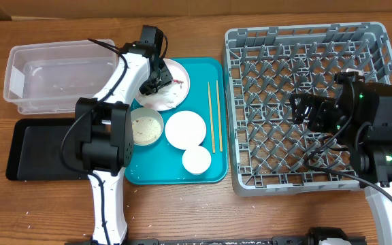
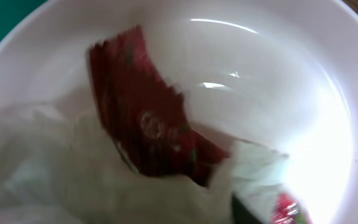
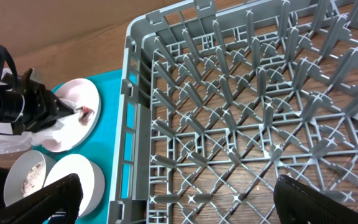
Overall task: Sort waste into correct bins and load items into the dishwasher
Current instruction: 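Reach the left gripper to the plate and grasp the tissue and wrapper, then carry the tissue and wrapper left and drop them into the clear bin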
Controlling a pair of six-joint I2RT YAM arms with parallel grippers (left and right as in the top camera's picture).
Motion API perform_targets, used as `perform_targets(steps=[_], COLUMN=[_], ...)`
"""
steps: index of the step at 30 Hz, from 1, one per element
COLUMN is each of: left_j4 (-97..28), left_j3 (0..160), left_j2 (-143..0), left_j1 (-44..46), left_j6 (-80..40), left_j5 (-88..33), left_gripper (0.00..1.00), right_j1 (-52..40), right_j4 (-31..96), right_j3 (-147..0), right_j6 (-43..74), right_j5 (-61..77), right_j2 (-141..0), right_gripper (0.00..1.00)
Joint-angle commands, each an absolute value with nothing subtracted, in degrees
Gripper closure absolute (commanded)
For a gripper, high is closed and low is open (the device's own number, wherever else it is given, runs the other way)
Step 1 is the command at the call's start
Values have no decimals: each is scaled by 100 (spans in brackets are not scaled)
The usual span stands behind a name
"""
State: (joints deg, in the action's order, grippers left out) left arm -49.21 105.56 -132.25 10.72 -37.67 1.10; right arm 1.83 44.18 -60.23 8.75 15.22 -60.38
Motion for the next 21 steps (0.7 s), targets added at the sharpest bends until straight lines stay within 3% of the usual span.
perform_targets(steps=[1, 2, 8, 16, 21], left_j4=[-4884, -4884, -5214, -7050, -7714], left_j3=[10624, 10626, 11389, 14534, 15104], left_j2=[-13472, -13472, -13395, -13393, -13393], left_j1=[1085, 1083, 1063, 582, -19], left_j6=[-3570, -3570, -3081, -2403, -2377], left_j5=[-3, -8, -650, -987, -687], left_gripper=[91, 96, 96, 96, 96], right_j1=[161, 161, 161, 161, 161], right_j4=[4392, 4394, 4436, 4434, 4434], right_j3=[-6189, -6189, -6189, -6189, -6189], right_j6=[854, 854, 854, 854, 856], right_j5=[1555, 1555, 1555, 1555, 1555], right_j2=[-6014, -6014, -6014, -6014, -6014], right_gripper=[0, 0, 0, 0, 0])
